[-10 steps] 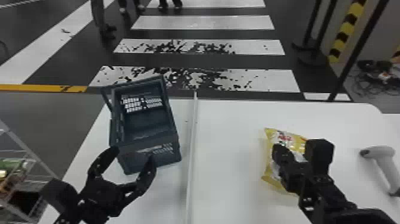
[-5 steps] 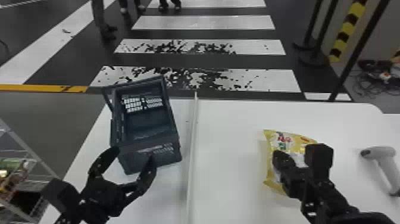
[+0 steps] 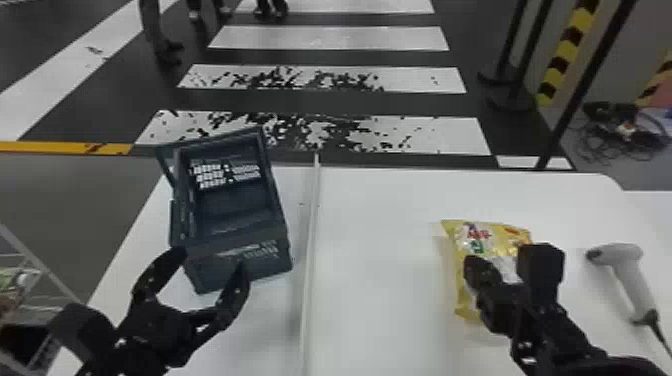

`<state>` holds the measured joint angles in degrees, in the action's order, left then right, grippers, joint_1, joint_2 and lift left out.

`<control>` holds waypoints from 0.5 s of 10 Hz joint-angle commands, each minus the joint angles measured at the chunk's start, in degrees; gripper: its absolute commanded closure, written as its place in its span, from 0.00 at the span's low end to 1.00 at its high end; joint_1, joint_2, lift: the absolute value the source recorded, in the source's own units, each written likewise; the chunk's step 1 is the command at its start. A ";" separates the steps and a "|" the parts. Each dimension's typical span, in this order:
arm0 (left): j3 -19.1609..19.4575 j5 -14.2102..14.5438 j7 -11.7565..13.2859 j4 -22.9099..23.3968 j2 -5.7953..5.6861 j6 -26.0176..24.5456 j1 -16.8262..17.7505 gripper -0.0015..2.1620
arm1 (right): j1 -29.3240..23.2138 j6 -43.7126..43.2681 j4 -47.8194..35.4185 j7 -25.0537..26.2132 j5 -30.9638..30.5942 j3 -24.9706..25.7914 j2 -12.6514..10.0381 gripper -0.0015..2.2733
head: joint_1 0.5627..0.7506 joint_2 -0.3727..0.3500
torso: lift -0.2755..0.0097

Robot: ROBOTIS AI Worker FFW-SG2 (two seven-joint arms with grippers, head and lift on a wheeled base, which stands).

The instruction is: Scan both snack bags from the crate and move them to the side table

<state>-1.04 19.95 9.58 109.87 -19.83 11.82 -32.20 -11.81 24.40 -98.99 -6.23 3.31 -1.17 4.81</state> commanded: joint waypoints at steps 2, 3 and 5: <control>-0.10 0.00 0.00 0.09 -0.04 0.00 -0.05 0.02 | 0.12 0.17 0.38 -0.01 0.03 0.81 0.55 0.94 | 0.70 0.54 | 0.62; -0.10 0.00 0.00 0.09 -0.04 0.00 -0.05 0.02 | 0.21 0.17 0.64 -0.01 0.03 0.99 0.64 0.94 | 0.70 0.53 | 0.62; -0.10 0.00 0.00 0.09 -0.04 0.00 0.04 0.02 | -0.50 0.17 -0.94 -0.18 0.21 0.73 0.55 0.94 | 0.70 0.52 | 0.62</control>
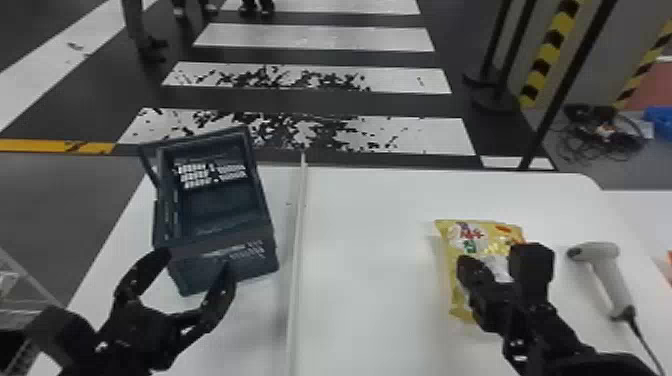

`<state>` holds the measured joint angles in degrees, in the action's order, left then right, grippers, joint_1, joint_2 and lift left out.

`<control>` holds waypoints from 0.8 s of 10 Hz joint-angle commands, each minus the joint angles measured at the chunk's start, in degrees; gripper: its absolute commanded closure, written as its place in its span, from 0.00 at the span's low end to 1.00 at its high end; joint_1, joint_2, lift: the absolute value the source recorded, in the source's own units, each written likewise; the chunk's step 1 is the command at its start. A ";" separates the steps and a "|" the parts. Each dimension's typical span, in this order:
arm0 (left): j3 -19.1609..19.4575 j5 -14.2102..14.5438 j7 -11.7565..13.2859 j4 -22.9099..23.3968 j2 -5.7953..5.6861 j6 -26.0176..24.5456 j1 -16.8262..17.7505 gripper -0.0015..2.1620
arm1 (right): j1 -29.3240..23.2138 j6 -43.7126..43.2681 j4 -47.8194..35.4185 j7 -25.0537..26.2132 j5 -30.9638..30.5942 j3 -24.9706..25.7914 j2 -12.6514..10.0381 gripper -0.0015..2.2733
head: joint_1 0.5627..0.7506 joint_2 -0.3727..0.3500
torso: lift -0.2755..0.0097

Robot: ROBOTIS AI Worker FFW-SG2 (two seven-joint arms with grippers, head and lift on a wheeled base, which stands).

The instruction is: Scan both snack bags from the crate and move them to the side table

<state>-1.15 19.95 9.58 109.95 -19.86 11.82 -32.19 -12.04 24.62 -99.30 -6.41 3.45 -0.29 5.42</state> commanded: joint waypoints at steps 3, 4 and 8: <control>0.01 0.00 0.00 0.00 0.00 0.00 -0.06 0.02 | -2.99 3.29 -10.74 -1.06 0.51 -0.67 -0.06 0.94 | 0.70 0.54 | 0.62; 0.10 0.00 0.00 0.00 0.09 0.00 -0.06 0.02 | -4.05 4.35 -13.91 -1.06 0.07 -0.24 0.03 0.93 | 0.70 0.56 | 0.62; 0.10 0.00 0.00 -0.09 0.09 0.00 -0.06 0.02 | -7.56 5.23 -19.62 -0.18 -0.55 5.65 1.26 0.59 | 0.70 0.51 | 0.62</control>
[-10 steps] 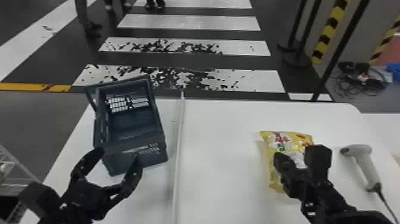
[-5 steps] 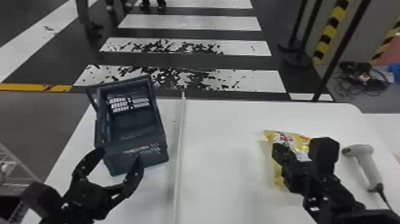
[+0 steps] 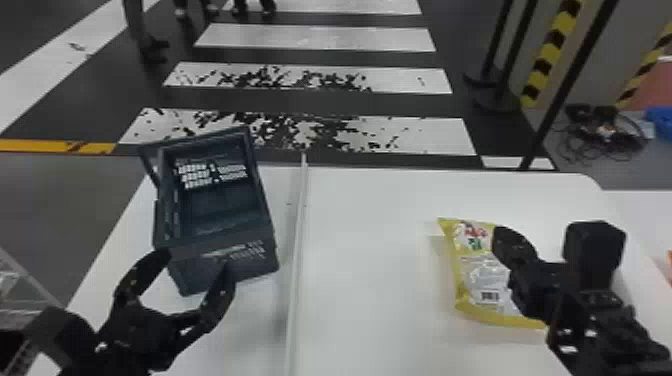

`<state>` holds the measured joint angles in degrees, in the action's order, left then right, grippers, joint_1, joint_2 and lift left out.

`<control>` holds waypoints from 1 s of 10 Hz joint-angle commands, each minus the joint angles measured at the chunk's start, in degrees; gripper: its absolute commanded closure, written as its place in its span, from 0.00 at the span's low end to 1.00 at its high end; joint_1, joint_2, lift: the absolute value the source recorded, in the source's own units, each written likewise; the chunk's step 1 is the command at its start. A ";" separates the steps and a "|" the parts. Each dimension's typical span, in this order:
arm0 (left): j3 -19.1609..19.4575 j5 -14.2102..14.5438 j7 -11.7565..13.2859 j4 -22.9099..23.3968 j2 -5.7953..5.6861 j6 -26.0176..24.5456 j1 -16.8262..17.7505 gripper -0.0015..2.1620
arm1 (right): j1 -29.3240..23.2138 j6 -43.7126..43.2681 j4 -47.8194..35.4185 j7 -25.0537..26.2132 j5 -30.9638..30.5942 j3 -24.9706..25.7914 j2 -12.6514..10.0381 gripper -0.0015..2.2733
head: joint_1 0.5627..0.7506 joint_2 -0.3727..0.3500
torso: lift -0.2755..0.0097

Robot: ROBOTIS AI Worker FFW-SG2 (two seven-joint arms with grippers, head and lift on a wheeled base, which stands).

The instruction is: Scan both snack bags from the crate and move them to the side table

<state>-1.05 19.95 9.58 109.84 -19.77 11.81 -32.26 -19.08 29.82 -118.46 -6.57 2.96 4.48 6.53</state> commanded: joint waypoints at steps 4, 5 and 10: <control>0.00 0.00 0.00 -0.33 0.00 0.18 0.09 0.02 | -2.54 -0.33 -1.34 0.15 -0.06 5.10 1.29 0.03 | 0.70 0.40 | 0.62; 0.00 0.00 0.00 -0.42 0.00 0.18 0.09 0.02 | -2.71 -0.33 -1.07 0.33 0.03 6.07 1.47 0.03 | 0.70 0.38 | 0.62; -0.09 0.00 0.00 -0.59 0.09 0.18 0.18 0.02 | -0.95 0.73 4.47 -0.64 0.73 12.13 3.14 0.03 | 0.70 0.27 | 0.62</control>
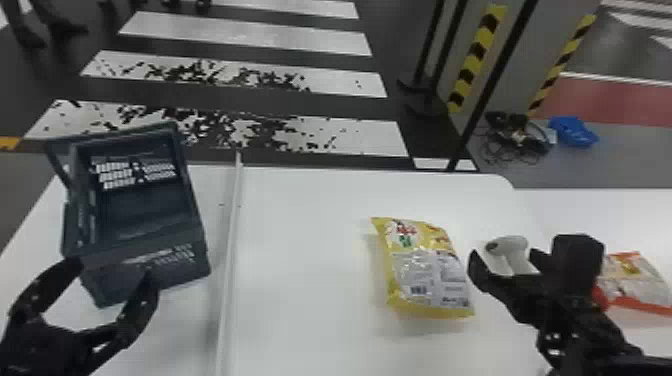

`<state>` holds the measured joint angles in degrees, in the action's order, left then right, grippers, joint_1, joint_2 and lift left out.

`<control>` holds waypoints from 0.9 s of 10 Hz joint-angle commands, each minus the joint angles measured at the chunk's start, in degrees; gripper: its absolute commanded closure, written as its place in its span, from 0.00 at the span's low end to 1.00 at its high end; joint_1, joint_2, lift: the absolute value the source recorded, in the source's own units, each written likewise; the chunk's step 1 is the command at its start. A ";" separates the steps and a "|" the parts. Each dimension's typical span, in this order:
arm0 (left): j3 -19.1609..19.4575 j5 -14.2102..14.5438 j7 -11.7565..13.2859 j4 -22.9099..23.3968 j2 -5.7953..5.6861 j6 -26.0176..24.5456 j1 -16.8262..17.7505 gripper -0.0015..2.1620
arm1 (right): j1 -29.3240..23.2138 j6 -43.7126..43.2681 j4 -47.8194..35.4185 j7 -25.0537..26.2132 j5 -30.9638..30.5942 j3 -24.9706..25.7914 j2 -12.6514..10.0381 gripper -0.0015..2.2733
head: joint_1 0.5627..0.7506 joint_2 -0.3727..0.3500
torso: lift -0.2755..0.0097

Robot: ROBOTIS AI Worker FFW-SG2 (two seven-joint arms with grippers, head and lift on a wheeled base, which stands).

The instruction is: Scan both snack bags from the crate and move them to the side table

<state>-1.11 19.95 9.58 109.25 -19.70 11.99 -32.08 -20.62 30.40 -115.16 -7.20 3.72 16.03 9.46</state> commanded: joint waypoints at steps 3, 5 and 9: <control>-0.04 0.00 0.00 0.17 0.02 0.00 0.00 0.02 | 5.15 1.91 8.72 -1.15 -0.11 1.98 3.11 0.03 | 0.70 0.20 | 0.62; 0.14 0.00 0.00 0.26 0.02 0.00 -0.18 0.02 | 9.19 4.54 13.47 -3.34 0.15 2.51 5.75 0.03 | 0.70 0.16 | 0.62; 0.14 -0.09 0.00 0.17 0.19 0.00 -0.18 0.02 | 16.49 7.18 23.75 -6.95 0.41 2.86 9.53 0.03 | 0.70 0.10 | 0.62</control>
<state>-0.97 19.91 9.58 109.51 -19.52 11.99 -32.26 -5.06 37.36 -92.80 -14.15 4.14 18.89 18.58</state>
